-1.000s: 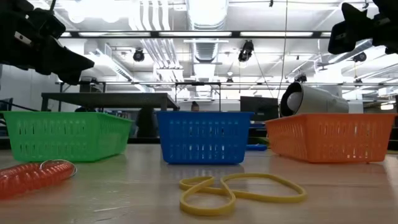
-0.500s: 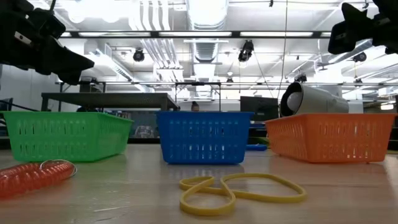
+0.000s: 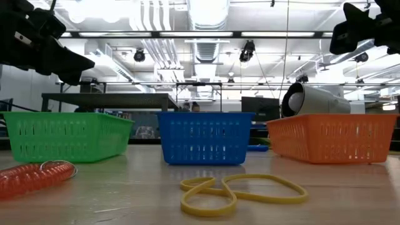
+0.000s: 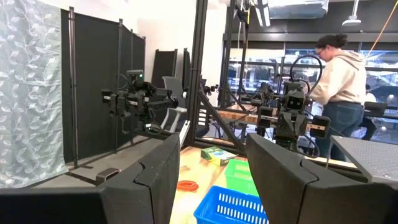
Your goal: Pick & Place Office Desk Supplies
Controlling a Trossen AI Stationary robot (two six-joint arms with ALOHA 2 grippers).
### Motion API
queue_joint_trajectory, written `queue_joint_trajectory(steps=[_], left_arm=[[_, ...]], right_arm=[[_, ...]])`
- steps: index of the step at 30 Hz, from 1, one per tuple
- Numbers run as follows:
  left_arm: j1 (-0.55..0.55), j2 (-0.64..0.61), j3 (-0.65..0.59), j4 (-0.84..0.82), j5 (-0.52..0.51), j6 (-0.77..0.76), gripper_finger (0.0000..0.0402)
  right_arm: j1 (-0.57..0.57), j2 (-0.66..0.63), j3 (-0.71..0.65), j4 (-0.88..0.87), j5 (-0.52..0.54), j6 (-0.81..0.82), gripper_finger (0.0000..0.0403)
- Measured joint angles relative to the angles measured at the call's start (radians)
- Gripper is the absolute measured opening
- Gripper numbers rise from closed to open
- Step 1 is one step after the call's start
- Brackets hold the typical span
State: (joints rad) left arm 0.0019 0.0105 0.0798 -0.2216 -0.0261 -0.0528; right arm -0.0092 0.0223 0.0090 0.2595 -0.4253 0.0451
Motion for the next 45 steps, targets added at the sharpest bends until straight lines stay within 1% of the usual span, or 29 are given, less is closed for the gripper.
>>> queue_joint_trajectory(steps=[22, 24, 27, 30, 41, 45], left_arm=[[0.000, 0.000, 0.000, 0.000, 0.000, 0.000, 0.0028], [0.000, 0.000, 0.000, 0.000, 0.000, 0.000, 0.0028], [0.000, 0.000, 0.000, 0.000, 0.000, 0.000, 0.0028], [0.000, 0.000, 0.000, 0.000, 0.000, 0.000, 0.0028], [0.000, 0.000, 0.000, 0.000, 0.000, 0.000, 0.0028], [0.000, 0.000, 0.000, 0.000, 0.000, 0.000, 0.0028]], right_arm=[[0.000, 0.000, 0.000, 0.000, 0.000, -0.001, 0.0183], [0.000, 0.000, 0.000, 0.000, 0.003, -0.056, 0.0183], [0.000, 0.000, 0.000, 0.003, 0.009, -0.220, 0.0183], [0.000, 0.000, 0.000, 0.003, 0.009, -0.270, 0.0183], [0.000, 0.000, 0.000, 0.003, 0.008, -0.130, 0.0183], [0.000, 0.000, 0.000, 0.003, 0.008, -0.053, 0.0183]])
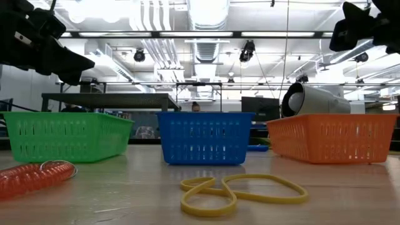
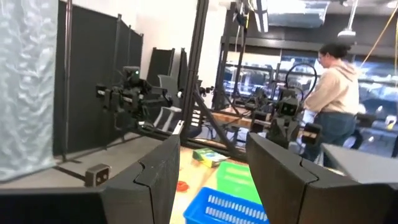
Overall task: Pick & Place Office Desk Supplies
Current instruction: Put the yellow rubber band into the orange bin
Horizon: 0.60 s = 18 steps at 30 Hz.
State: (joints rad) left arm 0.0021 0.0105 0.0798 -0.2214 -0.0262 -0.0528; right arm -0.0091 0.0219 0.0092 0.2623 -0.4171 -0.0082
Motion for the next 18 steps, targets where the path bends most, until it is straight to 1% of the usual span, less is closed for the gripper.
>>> queue_joint_trajectory(steps=[4, 18], left_arm=[[0.000, 0.000, 0.000, 0.000, 0.000, 0.000, 0.0028], [0.000, 0.000, 0.000, 0.000, 0.000, 0.000, 0.0028]], right_arm=[[0.000, 0.000, 0.000, 0.000, 0.000, 0.060, 0.0183], [0.000, 0.001, 0.000, 0.008, -0.003, 0.109, 0.0183]])
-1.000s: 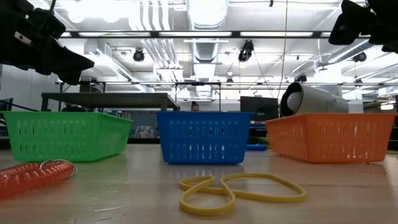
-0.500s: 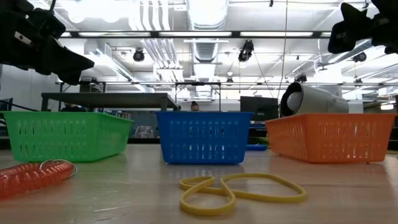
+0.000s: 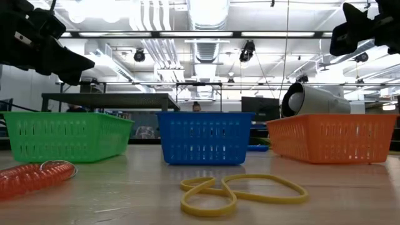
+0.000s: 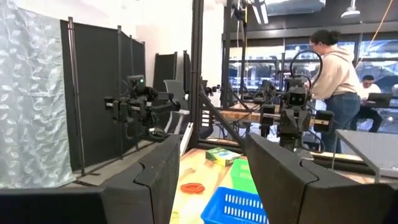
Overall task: Pick & Place Office Desk Supplies
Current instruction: Put the yellow rubber band into the orange bin
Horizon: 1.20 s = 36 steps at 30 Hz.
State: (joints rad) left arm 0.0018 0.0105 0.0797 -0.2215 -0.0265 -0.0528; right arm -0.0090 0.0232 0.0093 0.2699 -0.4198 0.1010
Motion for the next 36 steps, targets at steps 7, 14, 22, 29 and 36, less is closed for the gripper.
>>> queue_joint_trajectory(steps=[7, 14, 22, 29, 36], left_arm=[[0.000, 0.000, 0.000, 0.000, 0.000, 0.000, 0.0028], [0.000, 0.000, 0.000, 0.000, 0.000, 0.000, 0.0028], [0.000, 0.000, 0.000, 0.000, 0.000, 0.000, 0.0028], [0.000, 0.000, 0.000, 0.000, 0.000, 0.000, 0.0028], [0.000, 0.000, 0.000, 0.000, 0.000, 0.000, 0.0028]], right_arm=[[0.005, 0.008, 0.000, -0.020, -0.042, -0.176, 0.0183], [0.004, 0.060, 0.045, -0.168, 0.237, -0.021, 0.0183], [0.007, 0.216, 0.192, -0.230, 0.339, 0.002, 0.0183], [0.006, 0.338, 0.285, -0.238, 0.462, -0.035, 0.0183], [0.006, 0.466, 0.343, -0.247, 0.544, -0.106, 0.0183]])
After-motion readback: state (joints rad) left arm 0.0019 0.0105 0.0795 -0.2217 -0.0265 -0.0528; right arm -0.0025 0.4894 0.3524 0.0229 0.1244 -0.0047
